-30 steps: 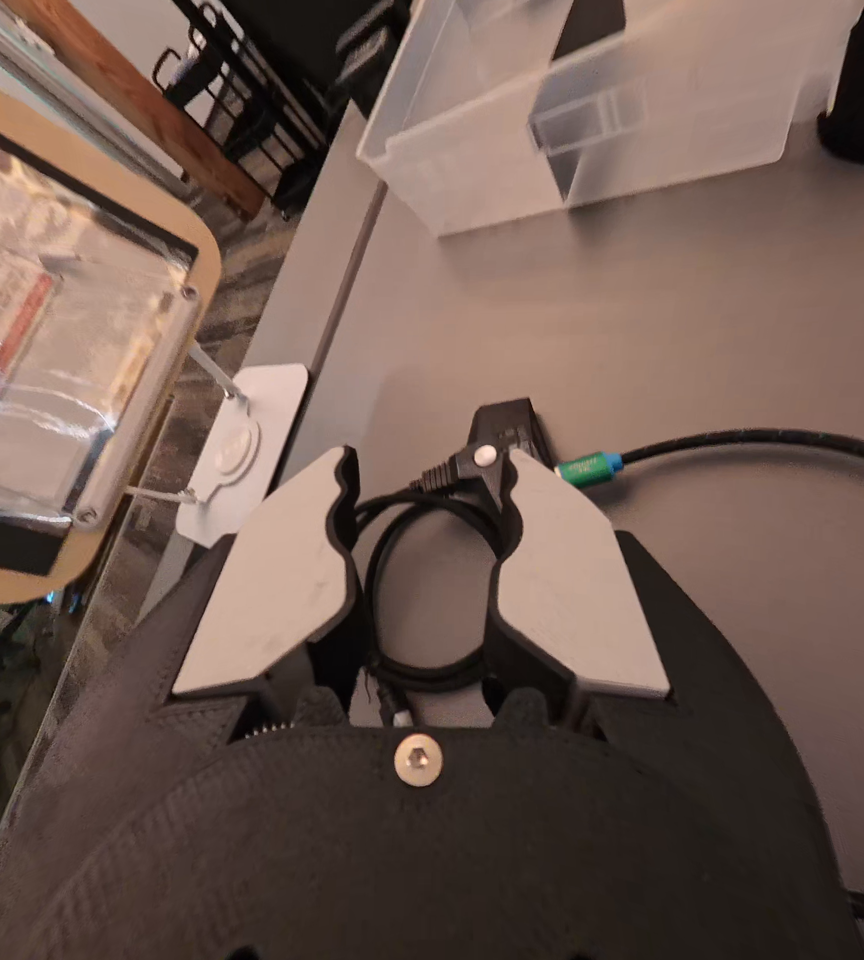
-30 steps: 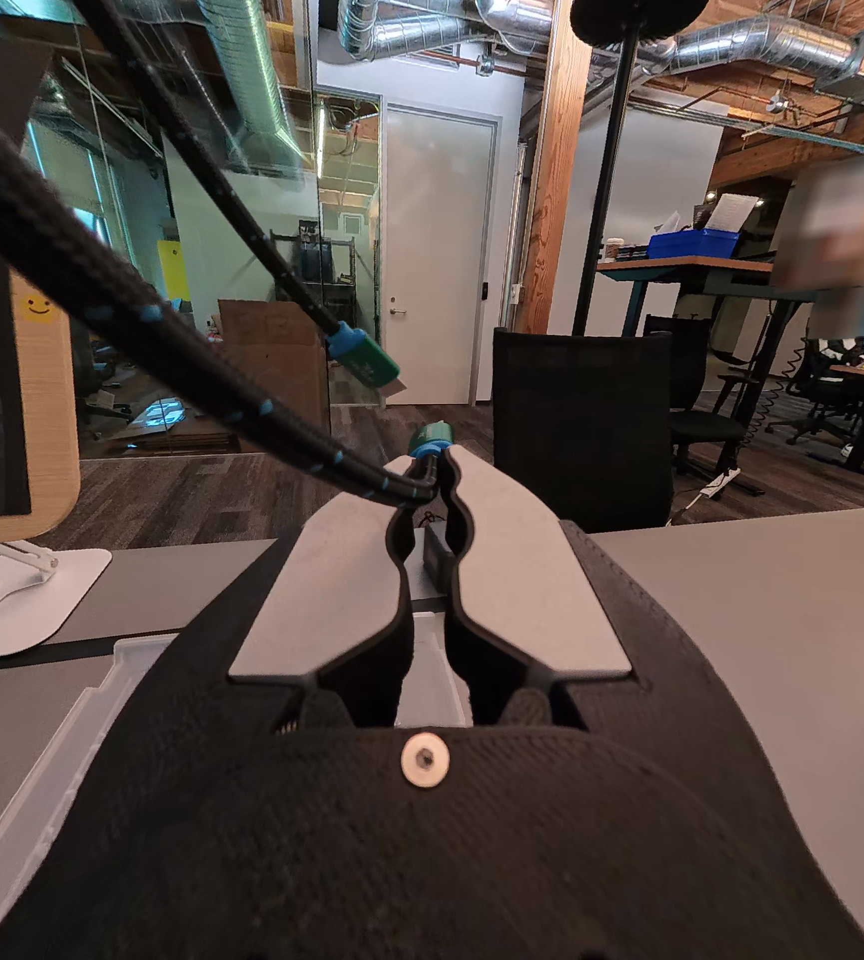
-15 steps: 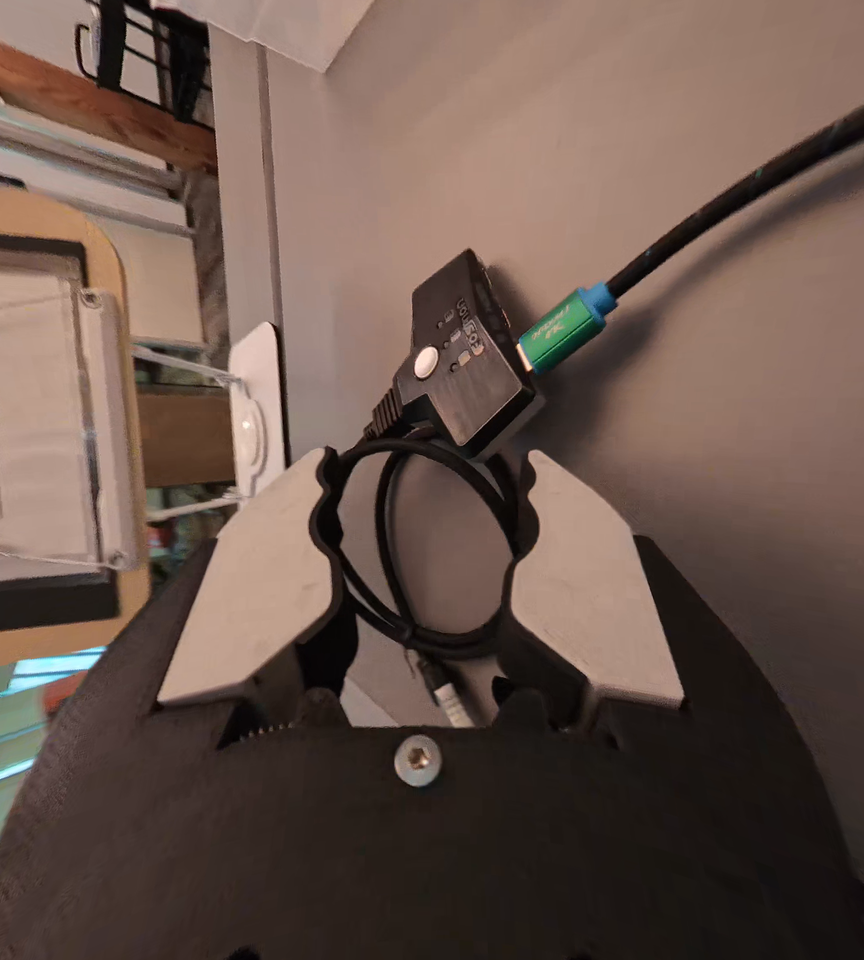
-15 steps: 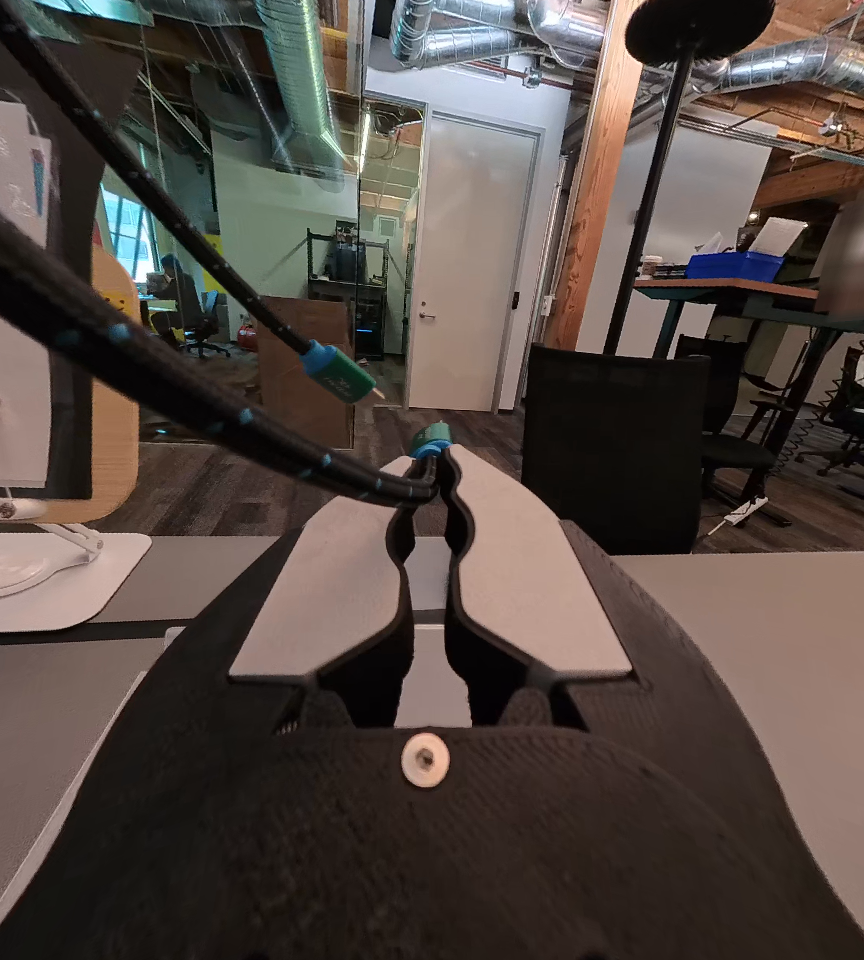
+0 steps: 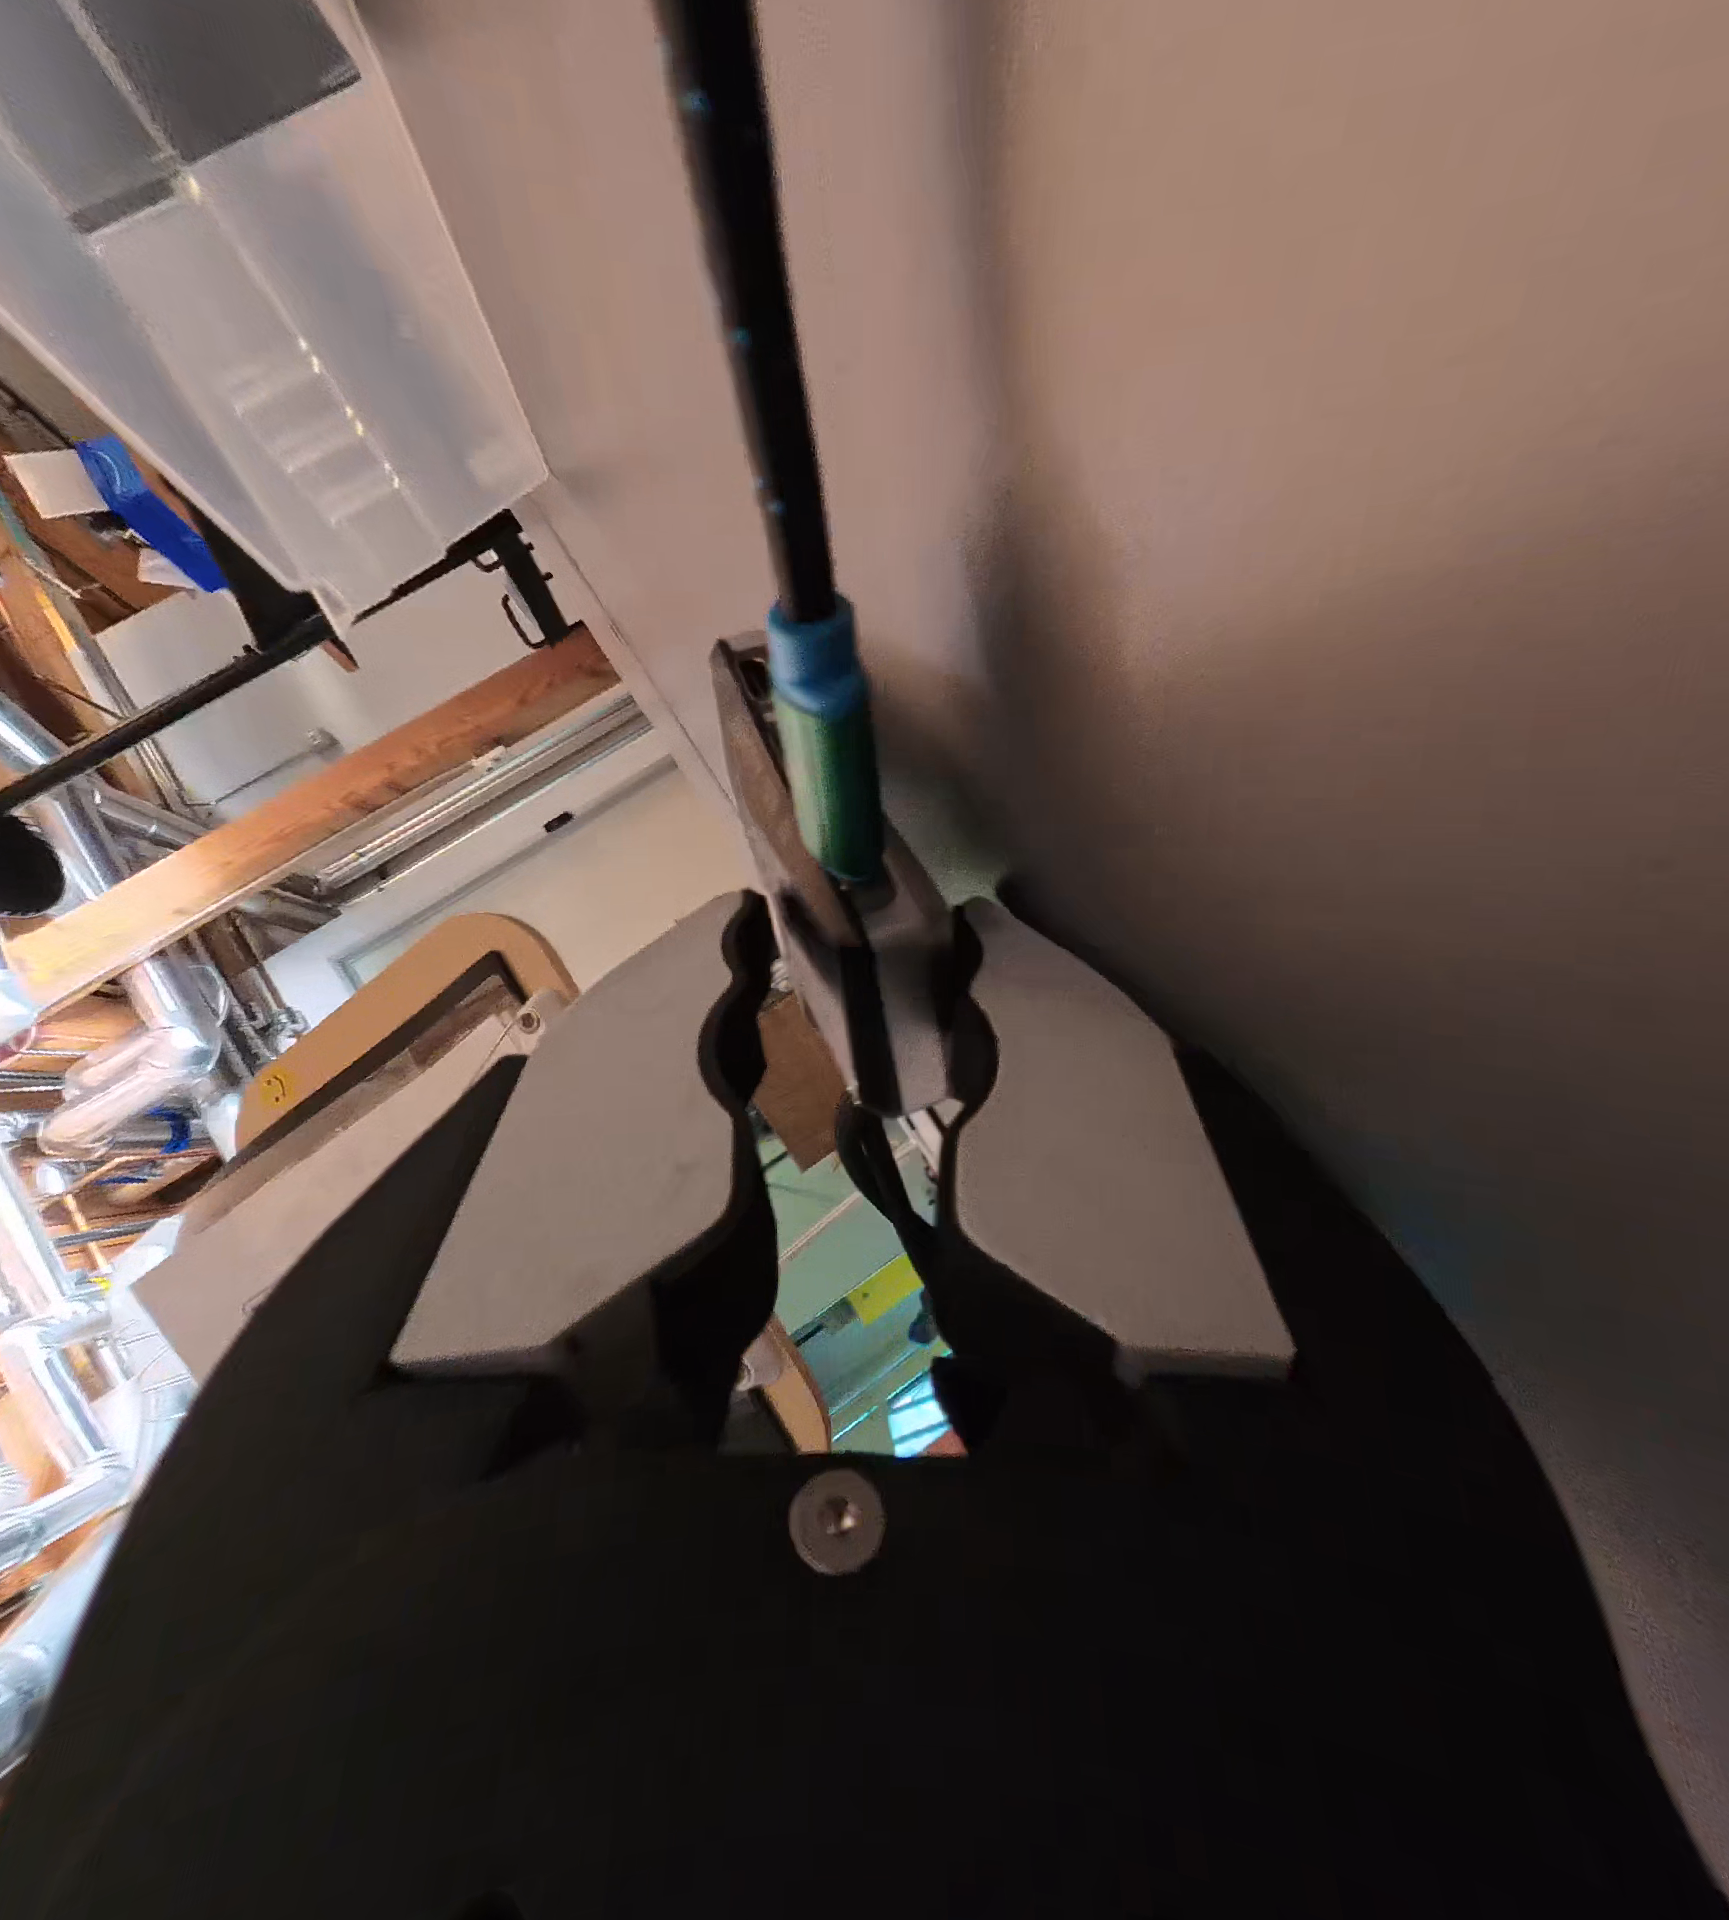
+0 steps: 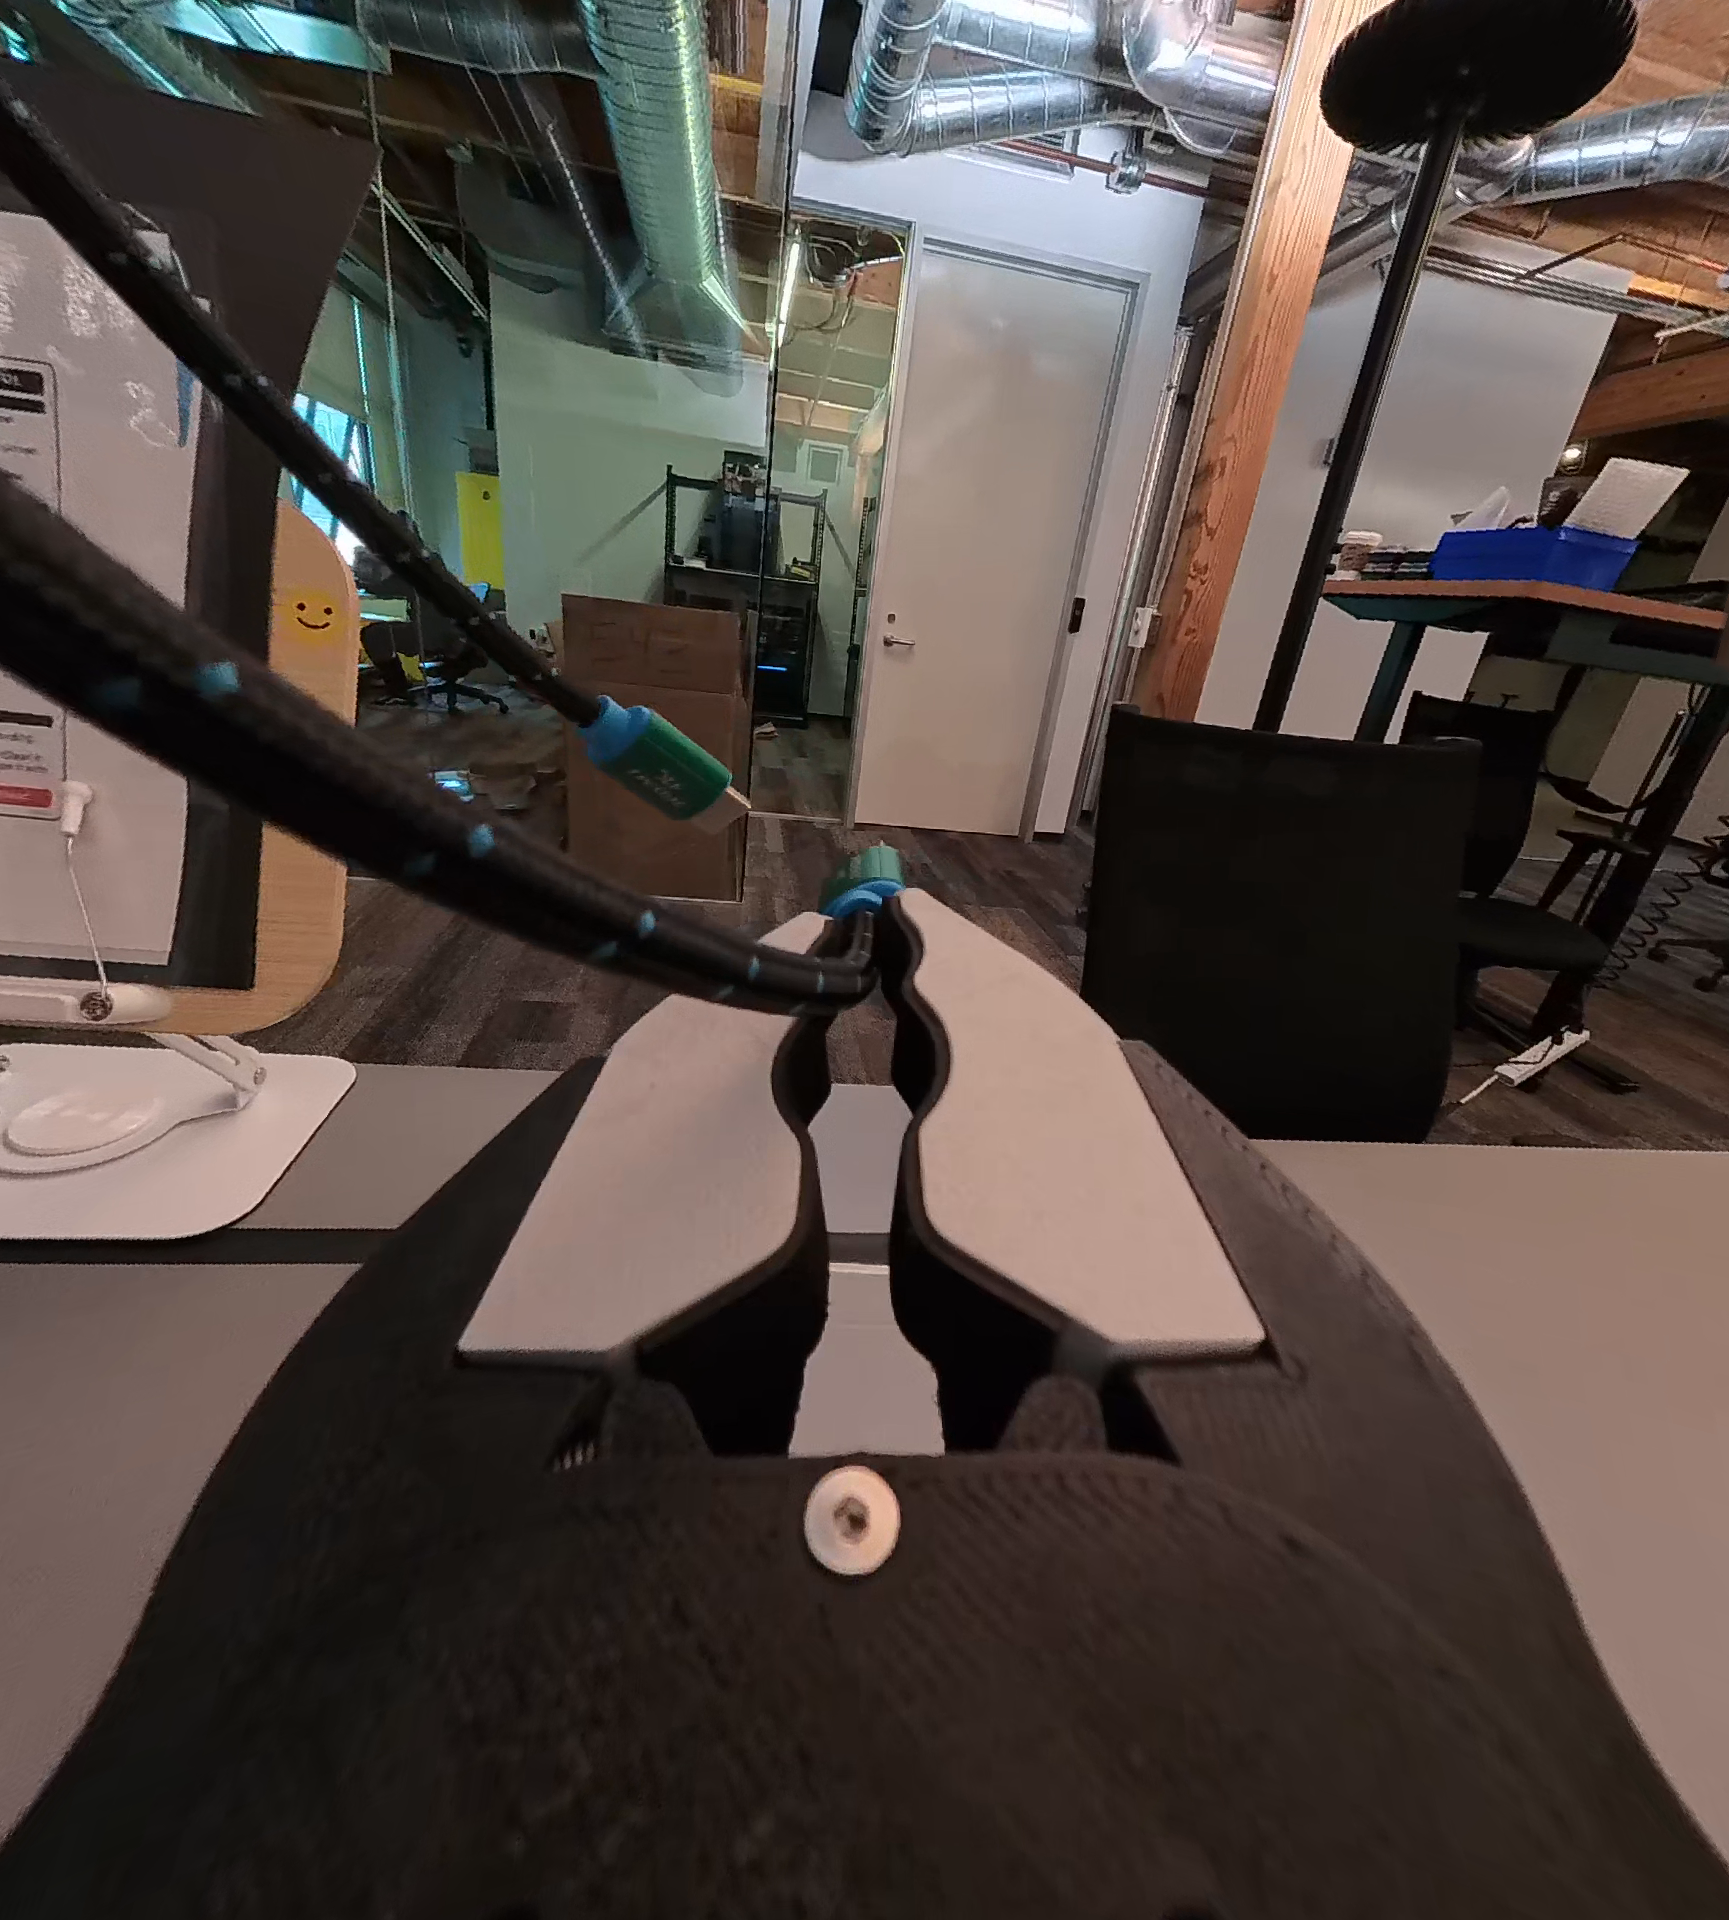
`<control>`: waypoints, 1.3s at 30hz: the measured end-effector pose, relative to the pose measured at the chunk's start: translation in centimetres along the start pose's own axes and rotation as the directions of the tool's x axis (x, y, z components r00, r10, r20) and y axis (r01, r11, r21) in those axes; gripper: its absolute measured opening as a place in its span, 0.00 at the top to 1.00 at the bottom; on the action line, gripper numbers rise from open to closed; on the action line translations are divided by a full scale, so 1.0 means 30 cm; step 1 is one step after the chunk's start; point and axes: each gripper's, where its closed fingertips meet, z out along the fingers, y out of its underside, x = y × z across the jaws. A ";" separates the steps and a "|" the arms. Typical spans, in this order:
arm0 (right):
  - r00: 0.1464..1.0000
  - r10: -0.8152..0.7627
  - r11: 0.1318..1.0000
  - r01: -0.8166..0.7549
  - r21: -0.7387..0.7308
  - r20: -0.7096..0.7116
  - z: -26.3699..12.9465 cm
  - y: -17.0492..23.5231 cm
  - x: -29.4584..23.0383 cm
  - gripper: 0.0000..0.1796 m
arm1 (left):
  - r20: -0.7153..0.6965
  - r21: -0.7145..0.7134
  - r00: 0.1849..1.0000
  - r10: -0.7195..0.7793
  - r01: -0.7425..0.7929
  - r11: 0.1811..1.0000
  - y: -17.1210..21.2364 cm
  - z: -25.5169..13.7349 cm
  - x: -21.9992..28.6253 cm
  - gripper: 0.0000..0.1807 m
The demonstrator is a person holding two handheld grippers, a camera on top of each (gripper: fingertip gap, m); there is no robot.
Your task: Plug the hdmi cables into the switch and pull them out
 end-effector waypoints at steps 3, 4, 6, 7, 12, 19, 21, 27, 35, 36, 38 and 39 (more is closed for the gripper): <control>1.000 -0.004 1.000 0.004 0.001 0.008 0.001 -0.004 -0.007 0.96 | 0.040 -0.082 0.999 -0.025 0.028 0.996 0.025 0.034 -0.016 0.85; 1.000 -0.006 1.000 0.006 0.003 0.010 0.000 -0.006 -0.010 0.96 | 0.048 -0.088 0.996 -0.072 0.076 0.993 0.029 0.035 -0.029 0.86; 1.000 -0.012 1.000 0.012 0.007 0.012 -0.002 -0.014 -0.016 0.96 | 0.093 -0.065 0.976 -0.198 0.204 0.977 0.038 0.019 -0.081 0.89; 1.000 -0.016 1.000 0.016 0.010 0.013 -0.003 -0.020 -0.018 0.96 | 0.132 -0.065 0.959 -0.249 0.259 0.964 0.054 0.007 -0.118 0.89; 0.999 -0.041 0.999 0.040 0.028 0.019 -0.011 -0.053 -0.042 0.96 | 0.326 -0.032 0.820 -0.471 0.507 0.861 0.169 -0.073 -0.308 0.89; 0.996 -0.090 0.994 0.089 0.057 0.026 -0.033 -0.109 -0.099 0.96 | 0.475 0.047 0.682 -0.556 0.612 0.790 0.245 -0.139 -0.471 0.89; 0.995 -0.098 0.994 0.096 0.059 0.032 -0.037 -0.118 -0.112 0.96 | 0.505 0.080 0.641 -0.579 0.633 0.770 0.252 -0.149 -0.507 0.89; 0.991 -0.122 0.992 0.120 0.049 0.054 -0.031 -0.118 -0.158 0.96 | 0.496 0.162 0.564 -0.660 0.687 0.709 0.258 -0.146 -0.583 0.89; 0.984 -0.141 0.990 0.137 0.041 0.112 -0.028 -0.117 -0.233 0.96 | 0.493 0.240 0.415 -0.765 0.780 0.578 0.339 -0.176 -0.588 0.89; 0.982 -0.138 0.990 0.134 0.042 0.127 -0.029 -0.118 -0.249 0.96 | 0.491 0.241 0.410 -0.769 0.784 0.572 0.345 -0.180 -0.578 0.89; 0.978 -0.141 0.990 0.136 0.043 0.152 -0.030 -0.120 -0.281 0.96 | 0.486 0.232 0.409 -0.772 0.791 0.566 0.356 -0.185 -0.559 0.89; 0.976 -0.138 0.990 0.133 0.043 0.167 -0.032 -0.121 -0.299 0.96 | 0.485 0.225 0.409 -0.773 0.796 0.562 0.362 -0.187 -0.550 0.89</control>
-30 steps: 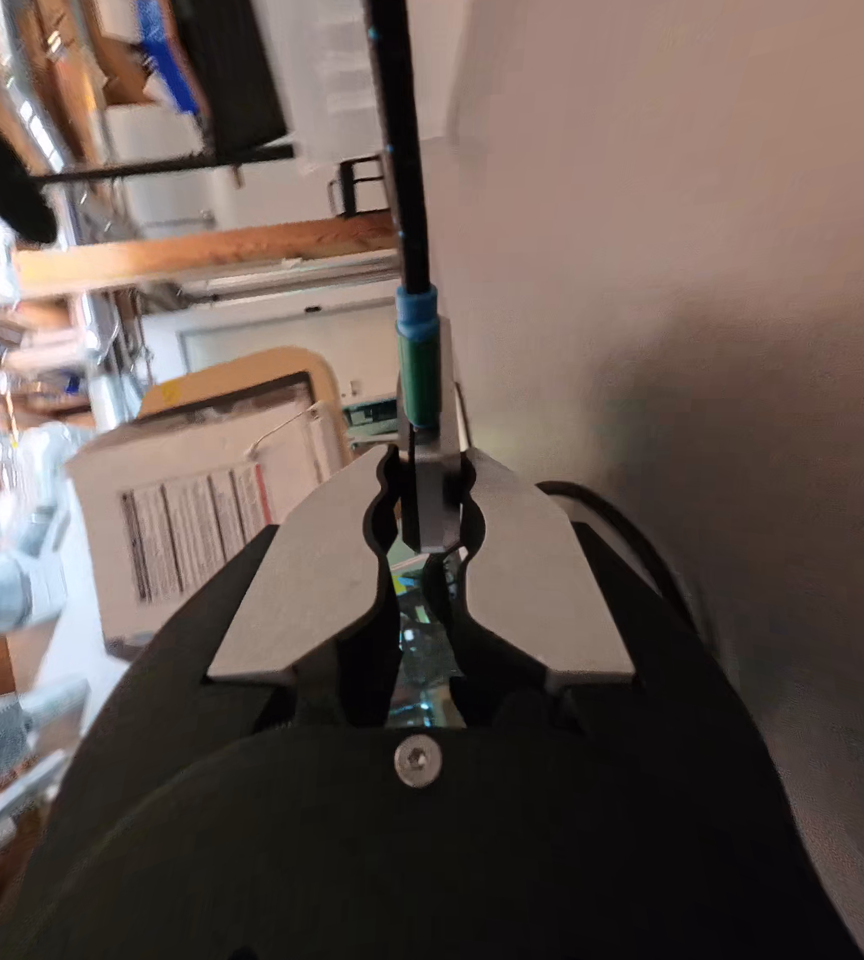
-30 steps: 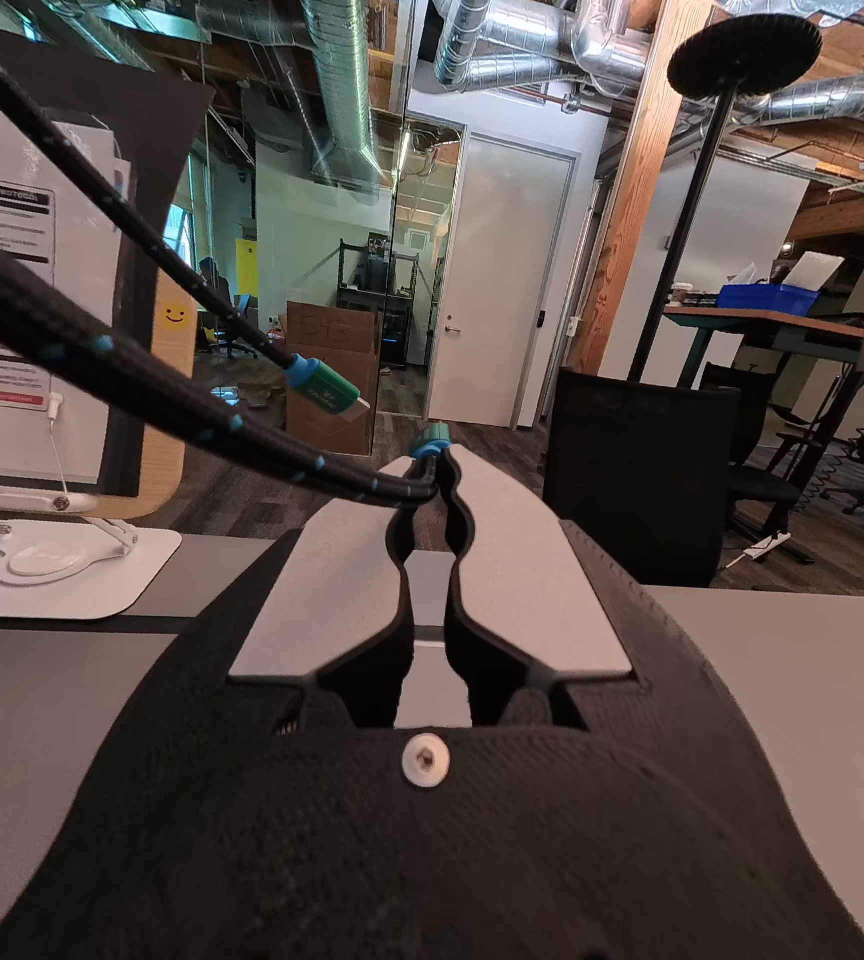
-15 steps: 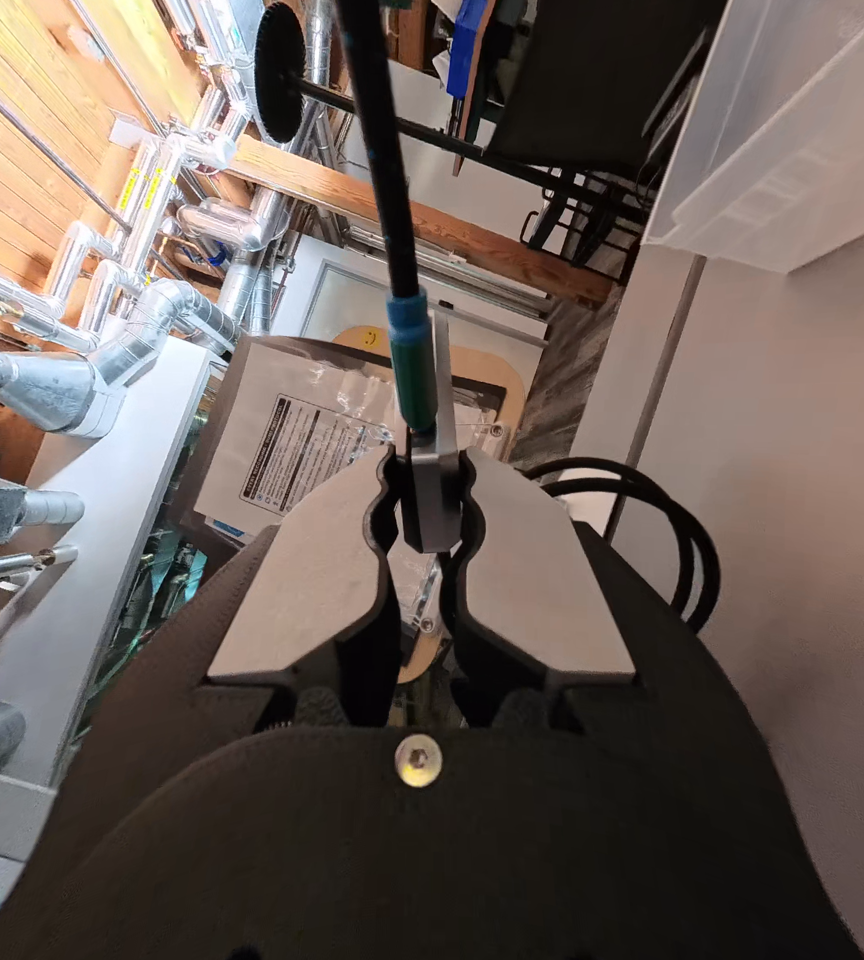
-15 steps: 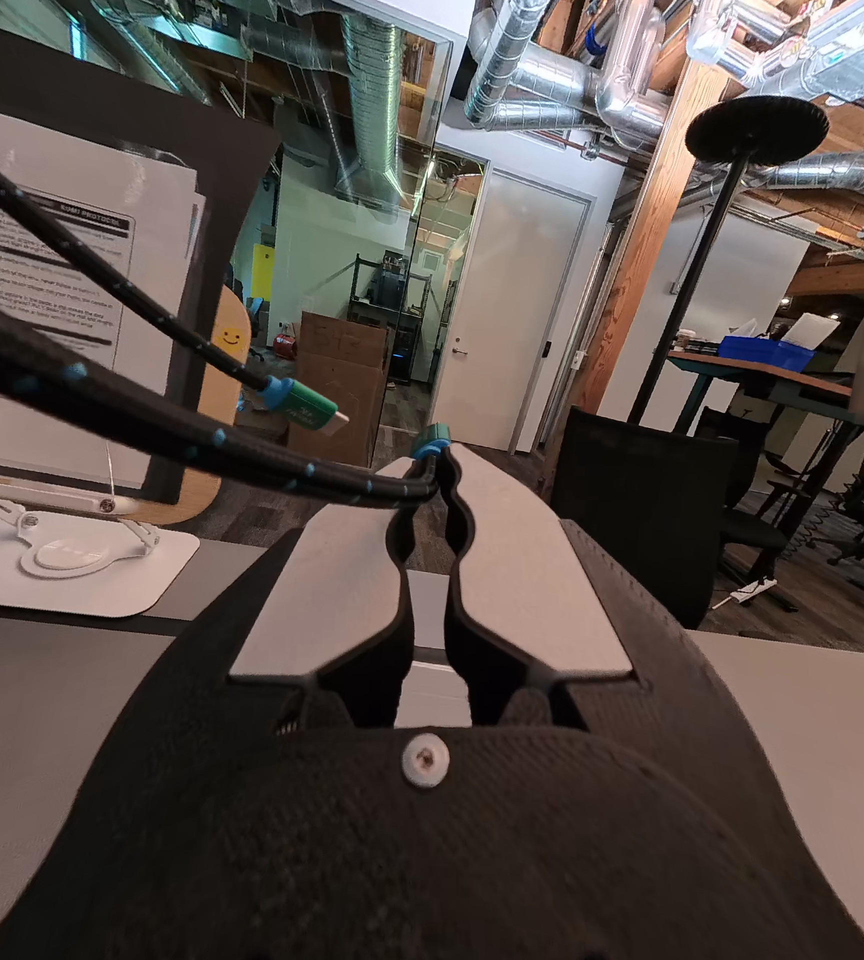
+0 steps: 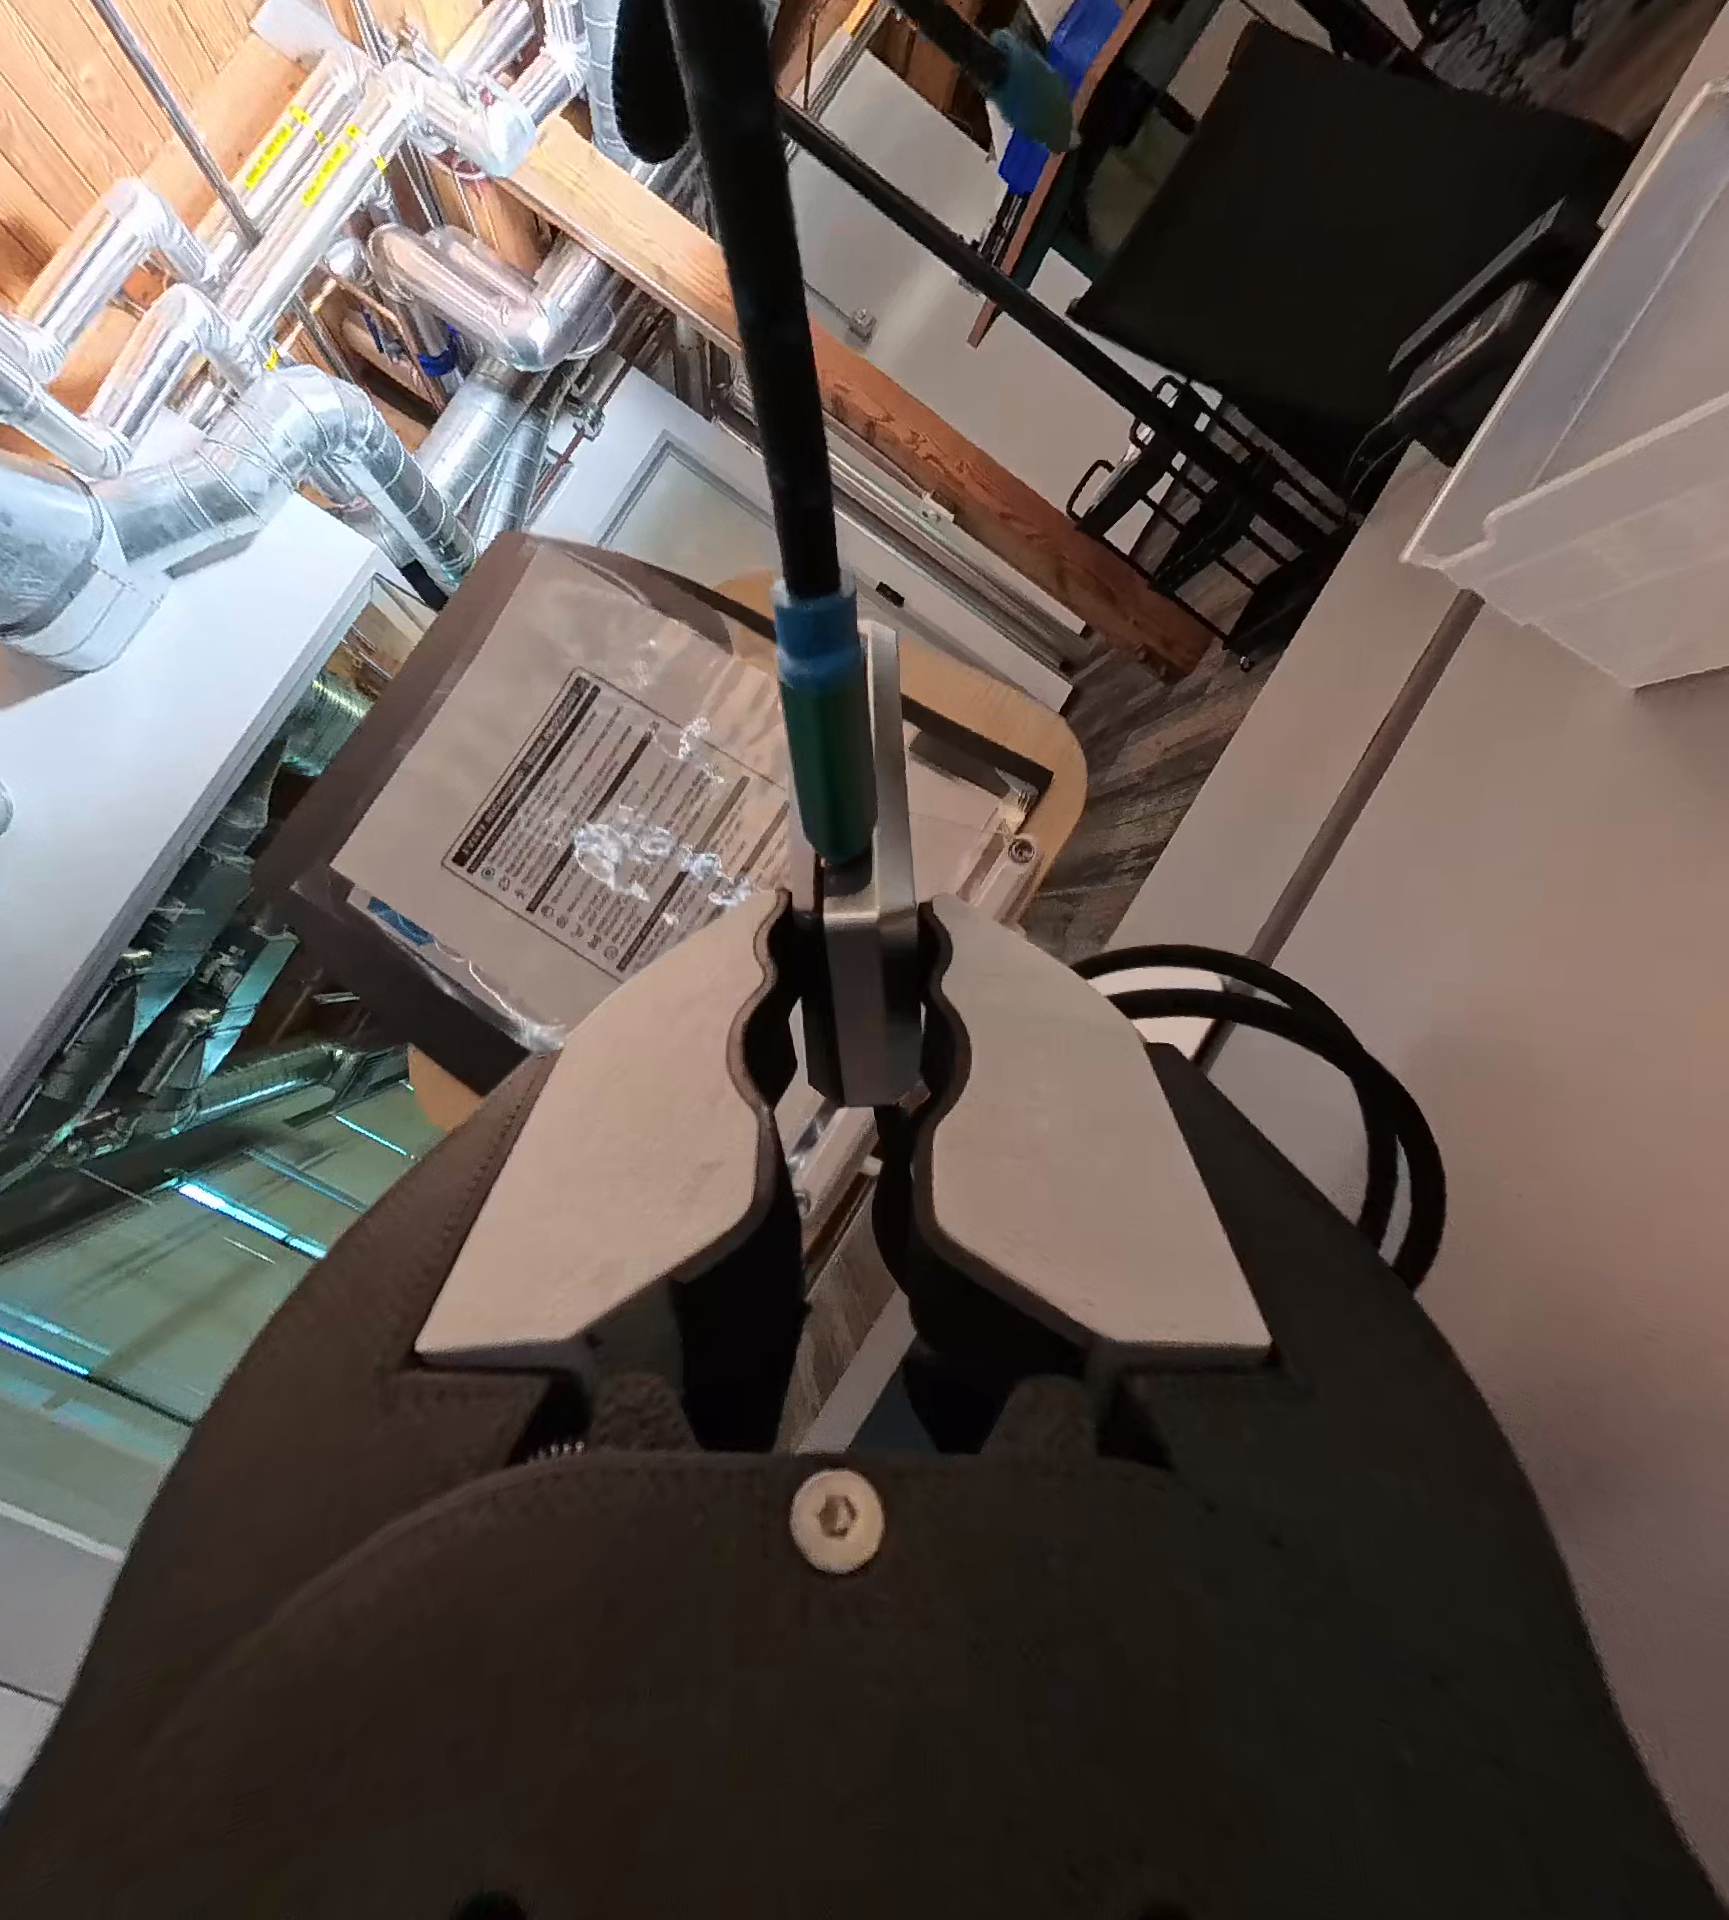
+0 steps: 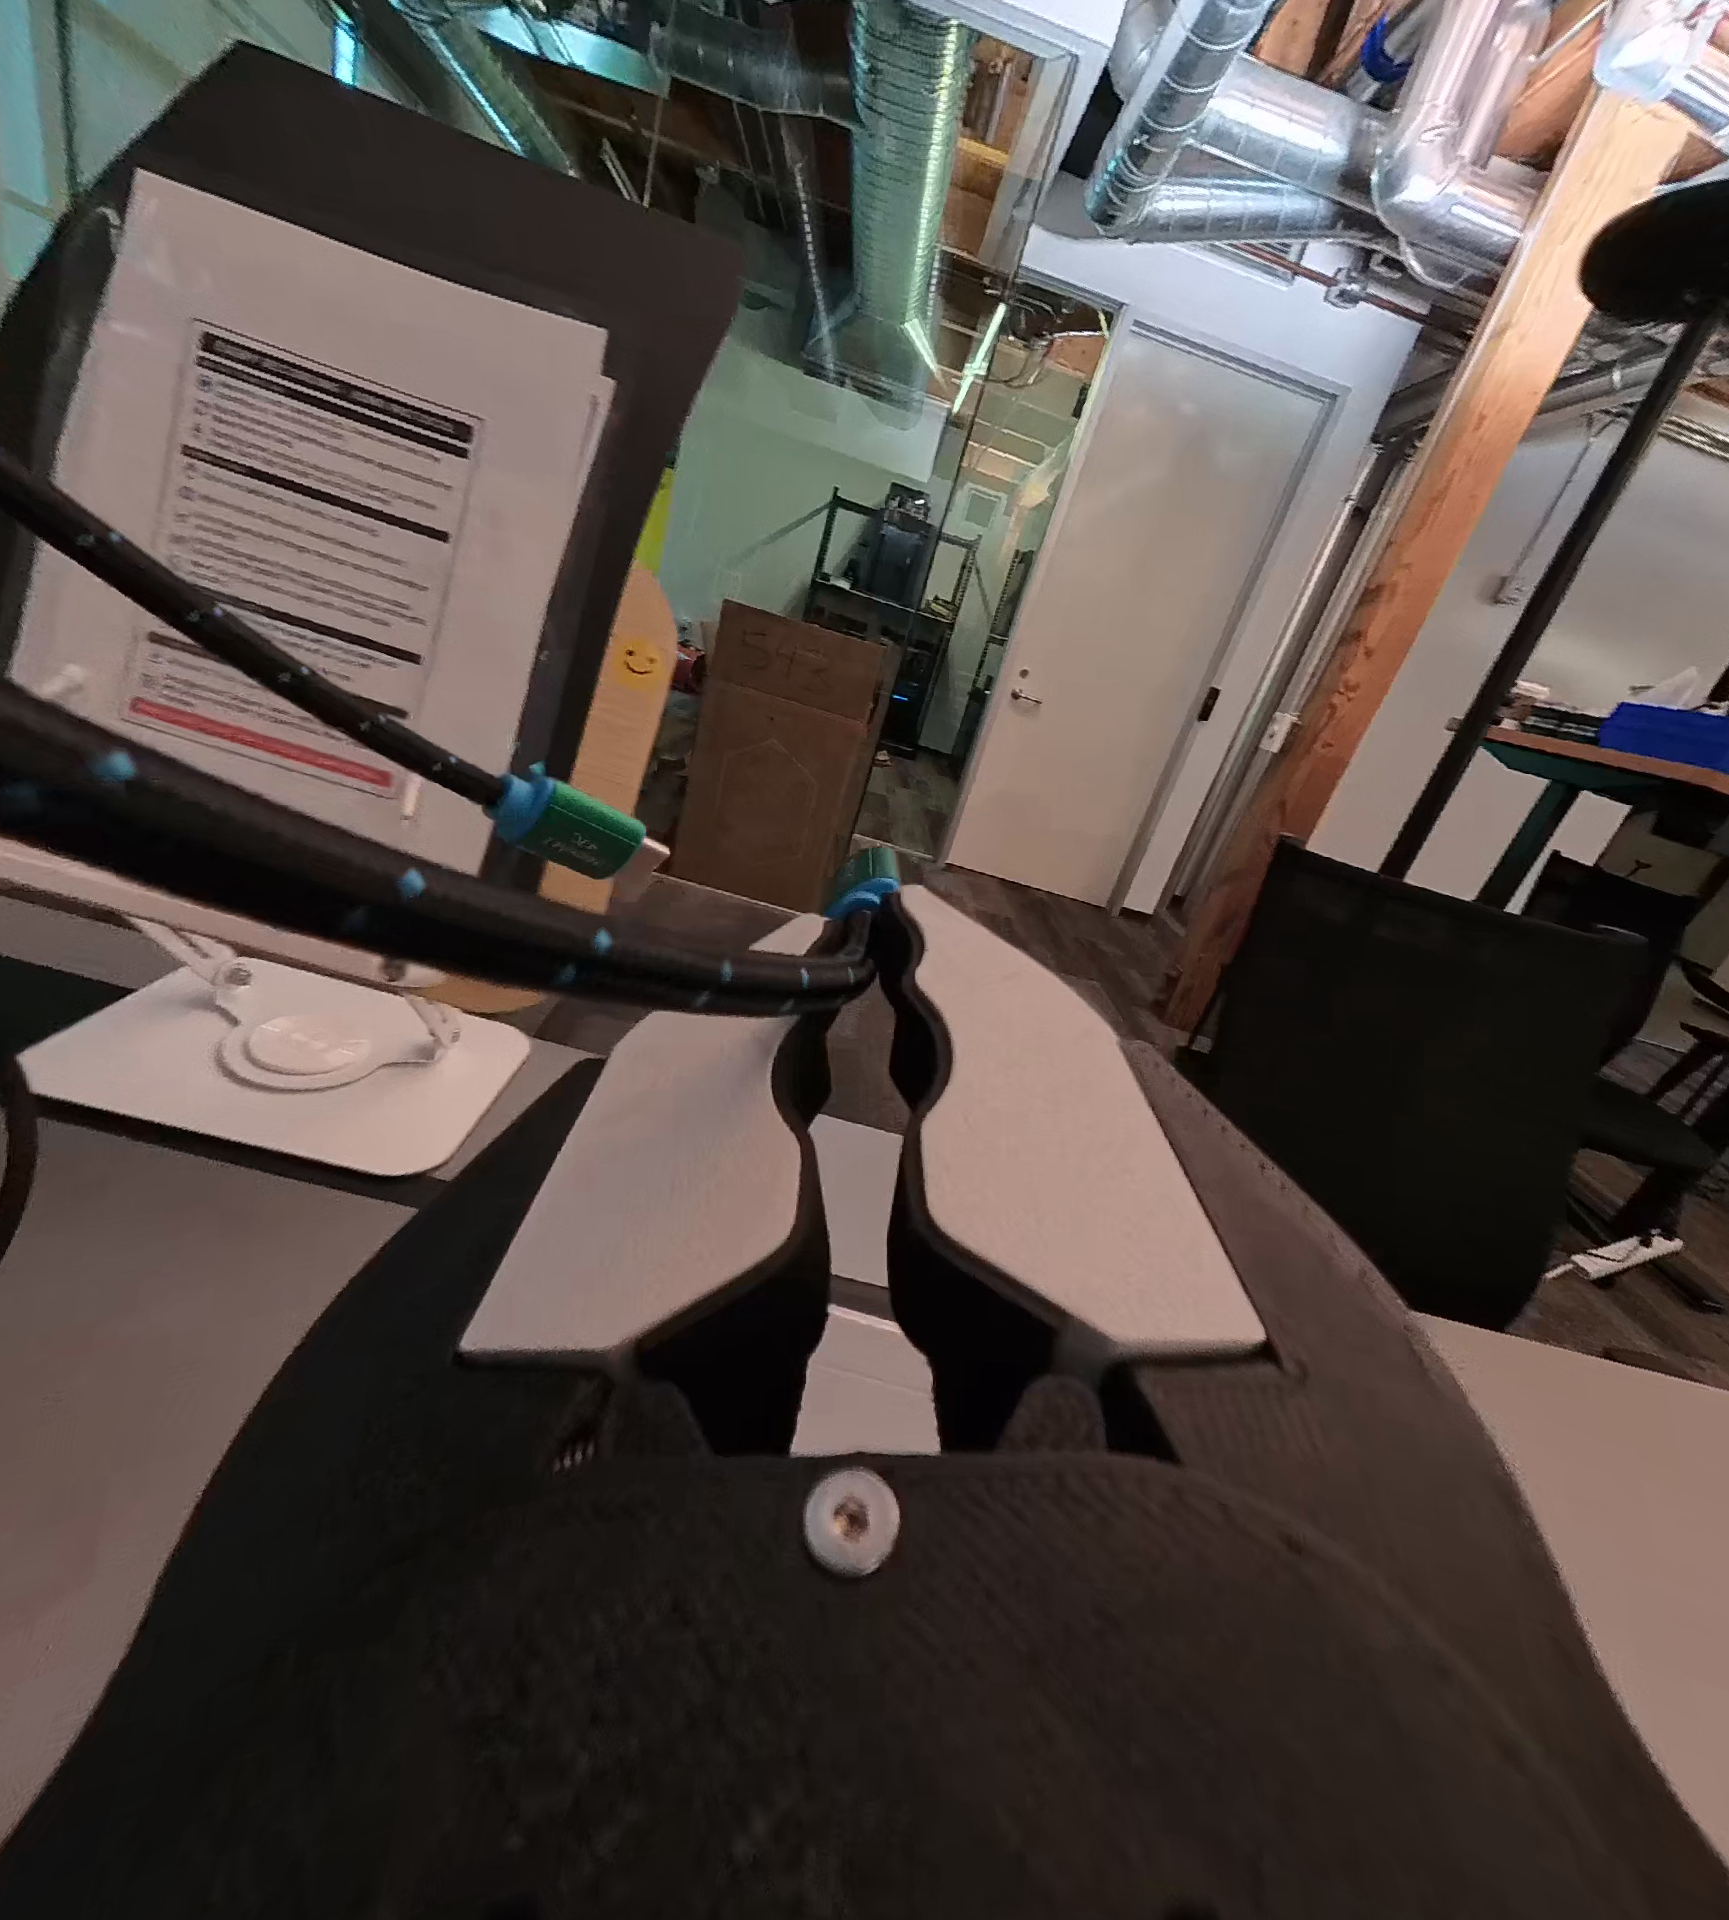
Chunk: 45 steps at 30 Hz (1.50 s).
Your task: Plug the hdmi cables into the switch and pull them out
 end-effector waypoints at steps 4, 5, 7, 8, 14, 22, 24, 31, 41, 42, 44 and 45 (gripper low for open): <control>0.993 0.076 0.997 -0.078 0.013 0.093 0.008 -0.013 -0.079 0.96 | 0.002 -0.024 1.000 -0.014 0.014 1.000 0.029 -0.010 -0.013 0.89; 0.992 0.077 0.997 -0.079 0.015 0.103 0.009 -0.015 -0.094 0.96 | 0.008 -0.027 1.000 -0.016 0.016 0.999 0.032 -0.012 -0.021 0.89; 0.990 0.065 0.998 -0.068 0.019 0.123 0.011 -0.020 -0.124 0.96 | 0.023 -0.027 0.999 -0.035 0.035 0.999 0.035 -0.017 -0.043 0.89; 0.987 0.074 0.997 -0.077 0.019 0.140 0.012 -0.023 -0.141 0.96 | 0.029 -0.026 0.998 -0.048 0.048 0.999 0.035 -0.020 -0.055 0.89; 0.956 0.129 0.990 -0.139 0.019 0.263 0.006 -0.050 -0.245 0.96 | 0.052 -0.017 0.989 -0.141 0.142 0.990 0.043 -0.038 -0.123 0.89; 0.837 0.226 0.965 -0.262 0.003 0.499 -0.054 -0.136 -0.432 0.96 | 0.142 -0.033 0.982 -0.121 0.127 0.991 0.079 -0.053 -0.183 0.89; 0.787 0.221 0.960 -0.278 0.013 0.576 -0.087 -0.173 -0.489 0.96 | 0.167 -0.032 0.980 -0.109 0.116 0.993 0.085 -0.056 -0.196 0.89; 0.654 0.137 0.969 -0.245 0.037 0.744 -0.216 -0.262 -0.690 0.96 | 0.224 0.007 0.969 -0.104 0.105 0.994 0.068 -0.080 -0.234 0.89; 0.573 0.226 0.935 -0.356 -0.010 0.788 -0.245 -0.273 -0.784 0.96 | 0.295 0.105 0.954 -0.051 0.021 0.994 -0.037 -0.121 -0.249 0.89; 0.579 0.226 0.932 -0.364 0.000 0.783 -0.246 -0.279 -0.777 0.96 | 0.303 0.106 0.952 -0.038 0.006 0.994 -0.046 -0.124 -0.250 0.89; 0.596 0.225 0.926 -0.377 0.020 0.771 -0.247 -0.290 -0.760 0.96 | 0.320 0.101 0.947 -0.013 -0.021 0.995 -0.058 -0.127 -0.250 0.89; 0.602 0.228 0.922 -0.385 0.028 0.765 -0.247 -0.296 -0.750 0.96 | 0.332 0.092 0.943 0.004 -0.037 0.995 -0.060 -0.128 -0.251 0.89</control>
